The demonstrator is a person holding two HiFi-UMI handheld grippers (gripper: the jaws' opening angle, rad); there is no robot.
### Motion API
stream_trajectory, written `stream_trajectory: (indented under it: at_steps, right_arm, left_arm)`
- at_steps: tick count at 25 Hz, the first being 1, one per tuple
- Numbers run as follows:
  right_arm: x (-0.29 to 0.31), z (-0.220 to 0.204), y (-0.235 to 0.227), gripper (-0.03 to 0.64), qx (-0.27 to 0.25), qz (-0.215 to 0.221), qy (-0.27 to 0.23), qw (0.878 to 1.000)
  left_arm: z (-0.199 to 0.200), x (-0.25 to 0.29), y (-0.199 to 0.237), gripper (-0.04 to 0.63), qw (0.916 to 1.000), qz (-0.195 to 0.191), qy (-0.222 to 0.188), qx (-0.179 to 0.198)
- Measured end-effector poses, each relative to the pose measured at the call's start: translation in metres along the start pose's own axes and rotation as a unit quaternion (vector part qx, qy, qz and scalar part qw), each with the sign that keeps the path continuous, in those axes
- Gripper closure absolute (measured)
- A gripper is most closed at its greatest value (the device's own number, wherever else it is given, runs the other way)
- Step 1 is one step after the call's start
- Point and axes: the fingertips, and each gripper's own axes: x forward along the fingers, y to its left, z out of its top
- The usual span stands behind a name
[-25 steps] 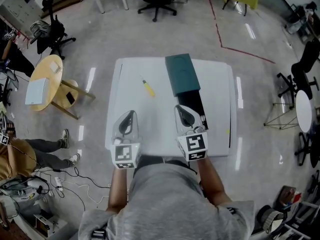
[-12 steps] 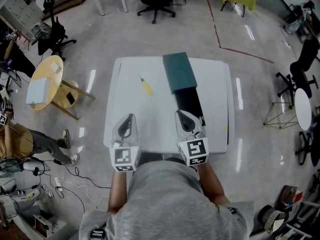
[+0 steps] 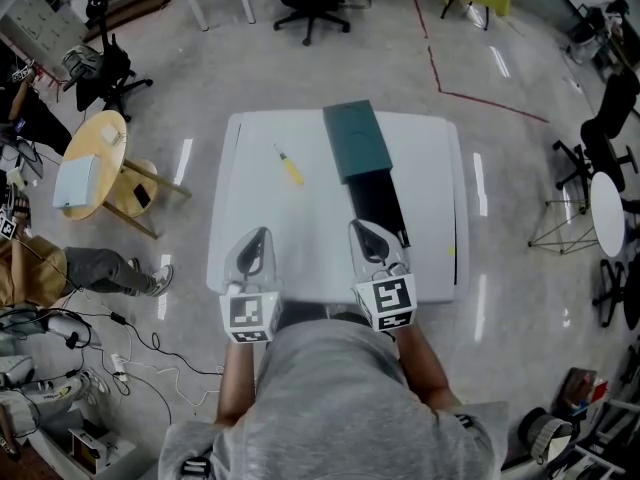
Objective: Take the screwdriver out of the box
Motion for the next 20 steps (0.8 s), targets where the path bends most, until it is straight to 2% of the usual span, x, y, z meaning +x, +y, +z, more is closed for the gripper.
stream_trajectory:
  at_steps: [20]
  right_arm:
    - [-0.0081,-0.0051,0.0038,0.614,0.0,-0.001,0.001,1.0]
  left_arm:
    - [-0.0027,-0.0057,-0.0068,0.583,1.0,-0.005,0.002,0.004]
